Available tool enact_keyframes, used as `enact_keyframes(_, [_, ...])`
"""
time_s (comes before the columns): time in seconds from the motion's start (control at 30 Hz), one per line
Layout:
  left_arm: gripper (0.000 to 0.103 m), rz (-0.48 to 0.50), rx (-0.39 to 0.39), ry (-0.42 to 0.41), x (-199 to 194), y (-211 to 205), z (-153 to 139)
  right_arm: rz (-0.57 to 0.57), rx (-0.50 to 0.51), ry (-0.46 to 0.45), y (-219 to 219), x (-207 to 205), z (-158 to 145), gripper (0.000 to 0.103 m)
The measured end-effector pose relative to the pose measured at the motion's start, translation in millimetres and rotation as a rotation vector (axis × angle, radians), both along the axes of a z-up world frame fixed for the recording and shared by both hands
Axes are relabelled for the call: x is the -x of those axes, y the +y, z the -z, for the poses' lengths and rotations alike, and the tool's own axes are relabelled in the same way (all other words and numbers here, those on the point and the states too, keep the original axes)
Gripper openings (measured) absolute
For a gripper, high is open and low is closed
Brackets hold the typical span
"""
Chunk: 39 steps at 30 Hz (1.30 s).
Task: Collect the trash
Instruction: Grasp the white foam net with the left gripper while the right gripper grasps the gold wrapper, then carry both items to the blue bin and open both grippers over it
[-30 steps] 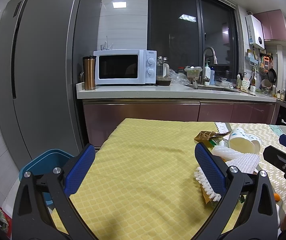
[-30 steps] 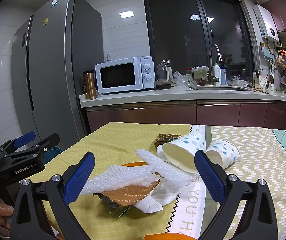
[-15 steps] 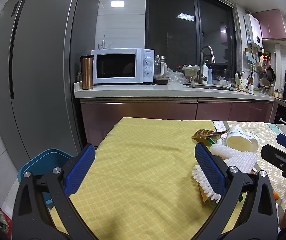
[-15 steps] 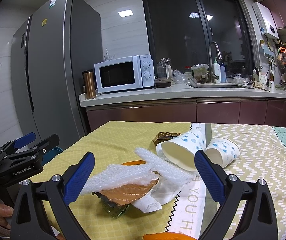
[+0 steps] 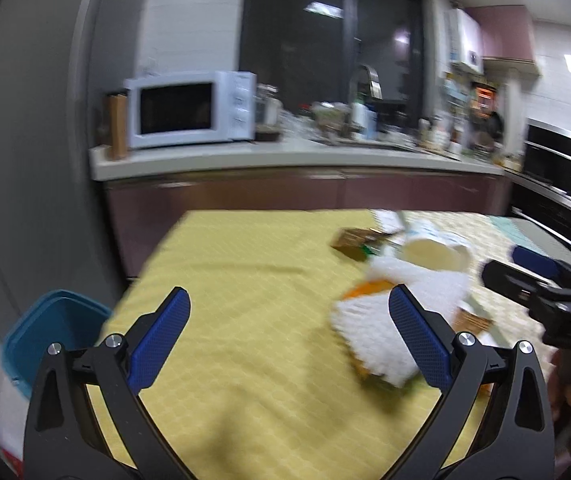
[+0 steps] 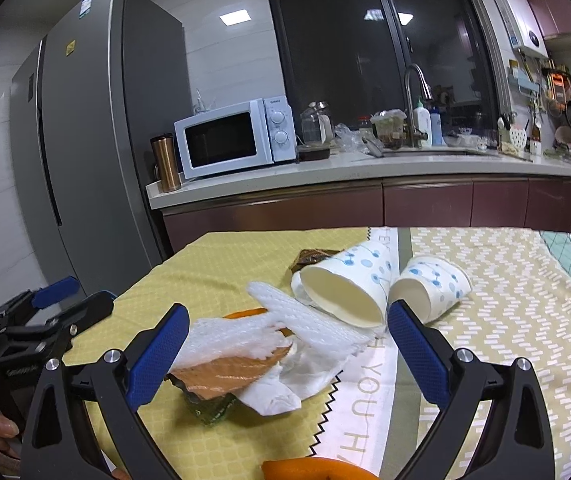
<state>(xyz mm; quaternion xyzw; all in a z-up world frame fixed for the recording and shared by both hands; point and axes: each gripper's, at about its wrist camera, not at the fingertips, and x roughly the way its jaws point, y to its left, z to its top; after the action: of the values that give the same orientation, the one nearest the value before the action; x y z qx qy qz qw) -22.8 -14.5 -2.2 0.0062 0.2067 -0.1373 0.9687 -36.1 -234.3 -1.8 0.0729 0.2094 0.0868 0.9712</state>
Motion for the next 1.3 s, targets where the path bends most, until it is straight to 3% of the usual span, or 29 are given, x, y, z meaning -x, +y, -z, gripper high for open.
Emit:
enact_keyframes(0.27, [0.098,0.196,-0.042,0.05,1.5,-34.2,22.1,-0.027,-0.042,0.068,-7.2,-4.5,13.5,0.096])
enact_keyframes(0.37, [0.09,0.227,-0.064,0.07,-4.5,-46.4,30.9,-0.044,-0.06,0.09,-8.0,-7.0,17.5,0.091])
enact_keyframes(0.57, [0.058,0.265,-0.06,0.125,-14.8,-54.7,40.9,-0.096,-0.099,0.133,-6.1,-10.1,24.1,0.075])
enact_keyframes(0.8, [0.011,0.286,-0.011,0.163,-20.8,-50.0,43.2,-0.193,-0.207,0.214,-1.9,-19.9,32.5,0.064])
enact_keyframes(0.93, [0.009,0.264,0.0,0.167,-23.9,-43.5,42.2,-0.244,-0.259,0.255,3.7,-23.9,36.9,0.059])
enact_keyframes(1.1, [0.008,0.232,0.012,0.153,-22.6,-31.6,35.9,-0.286,-0.365,0.318,2.6,-34.5,46.2,0.026])
enact_keyframes(1.17, [0.008,0.217,0.019,0.143,-22.6,-24.6,32.6,-0.286,-0.387,0.321,2.1,-35.3,47.4,0.021])
enact_keyframes(1.2, [0.008,0.207,0.022,0.136,-21.8,-20.1,30.3,-0.29,-0.394,0.318,2.4,-34.8,46.5,0.011])
enact_keyframes(1.3, [0.007,0.175,0.031,0.117,-17.6,-3.4,22.2,-0.318,-0.41,0.307,5.2,-34.3,41.0,0.007])
